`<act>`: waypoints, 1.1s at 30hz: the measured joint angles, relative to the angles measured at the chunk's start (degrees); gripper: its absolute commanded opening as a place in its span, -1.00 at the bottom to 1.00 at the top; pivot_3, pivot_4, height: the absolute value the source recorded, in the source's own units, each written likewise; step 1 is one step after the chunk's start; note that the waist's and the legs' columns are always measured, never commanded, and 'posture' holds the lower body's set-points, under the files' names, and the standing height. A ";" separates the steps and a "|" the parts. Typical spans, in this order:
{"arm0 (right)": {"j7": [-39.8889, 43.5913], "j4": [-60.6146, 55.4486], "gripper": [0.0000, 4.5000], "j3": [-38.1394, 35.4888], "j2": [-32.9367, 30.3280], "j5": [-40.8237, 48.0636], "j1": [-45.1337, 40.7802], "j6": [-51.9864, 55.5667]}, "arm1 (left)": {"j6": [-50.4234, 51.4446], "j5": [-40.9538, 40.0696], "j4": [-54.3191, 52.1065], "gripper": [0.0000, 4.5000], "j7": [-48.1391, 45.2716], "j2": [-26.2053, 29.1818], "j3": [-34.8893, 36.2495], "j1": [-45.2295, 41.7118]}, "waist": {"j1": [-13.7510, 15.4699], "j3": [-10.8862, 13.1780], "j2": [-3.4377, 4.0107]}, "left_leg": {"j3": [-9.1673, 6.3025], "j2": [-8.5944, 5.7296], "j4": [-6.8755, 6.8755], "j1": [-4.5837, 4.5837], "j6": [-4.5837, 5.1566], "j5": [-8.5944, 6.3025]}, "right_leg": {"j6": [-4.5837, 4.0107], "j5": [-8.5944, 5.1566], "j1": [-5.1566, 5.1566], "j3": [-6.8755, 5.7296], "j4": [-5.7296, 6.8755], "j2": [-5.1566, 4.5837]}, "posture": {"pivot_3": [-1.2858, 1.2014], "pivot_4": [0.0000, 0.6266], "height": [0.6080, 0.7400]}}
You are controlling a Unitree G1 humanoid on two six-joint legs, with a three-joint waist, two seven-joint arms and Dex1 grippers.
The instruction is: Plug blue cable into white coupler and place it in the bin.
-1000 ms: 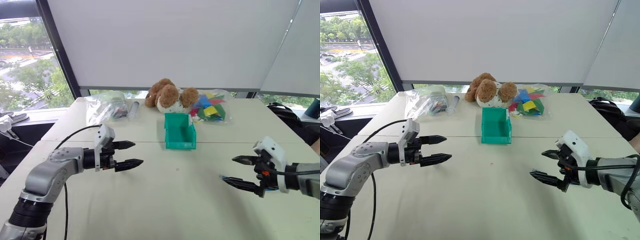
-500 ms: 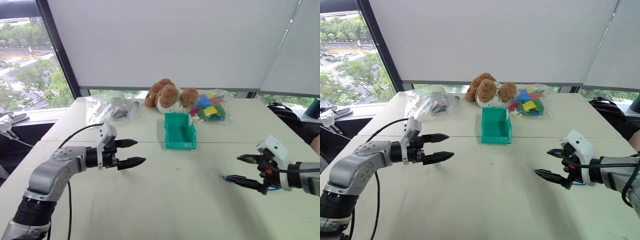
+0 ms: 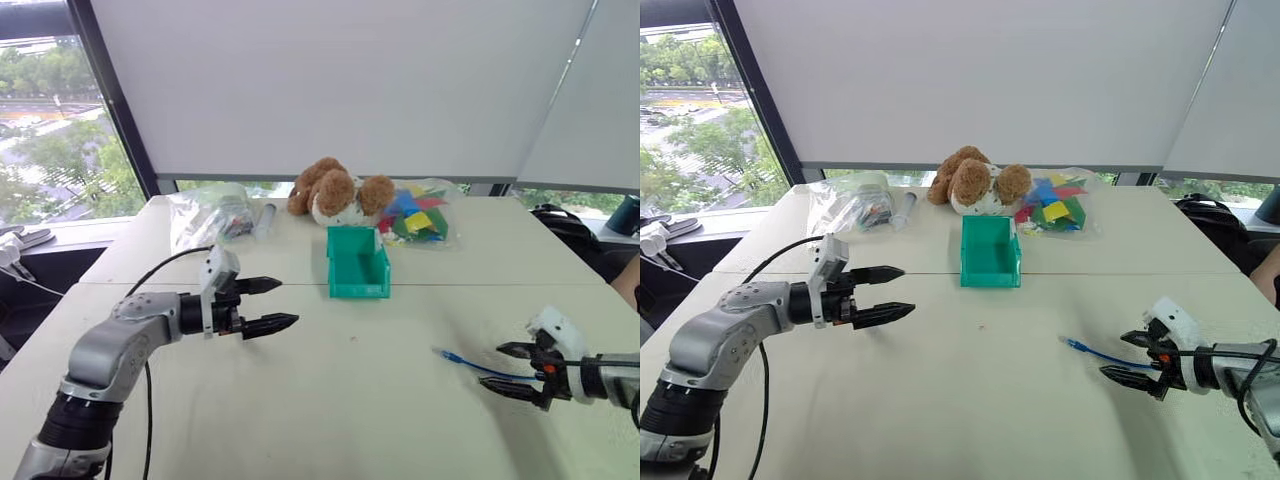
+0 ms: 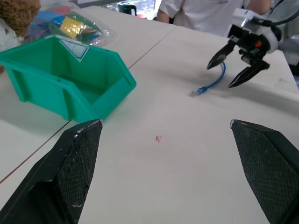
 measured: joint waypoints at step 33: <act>6.28 -17.12 -0.97 21.51 10.35 -5.89 -19.06 4.41 | 0.69 0.52 1.45 1.00 -1.59 0.53 -1.54 -1.91 | 0.07 0.05 0.03 | -0.09 -0.02 0.11 0.04 -0.01 0.00 | 0.01 0.01 0.02 -0.01 0.12 -0.02 | 0.03 -0.52 1.00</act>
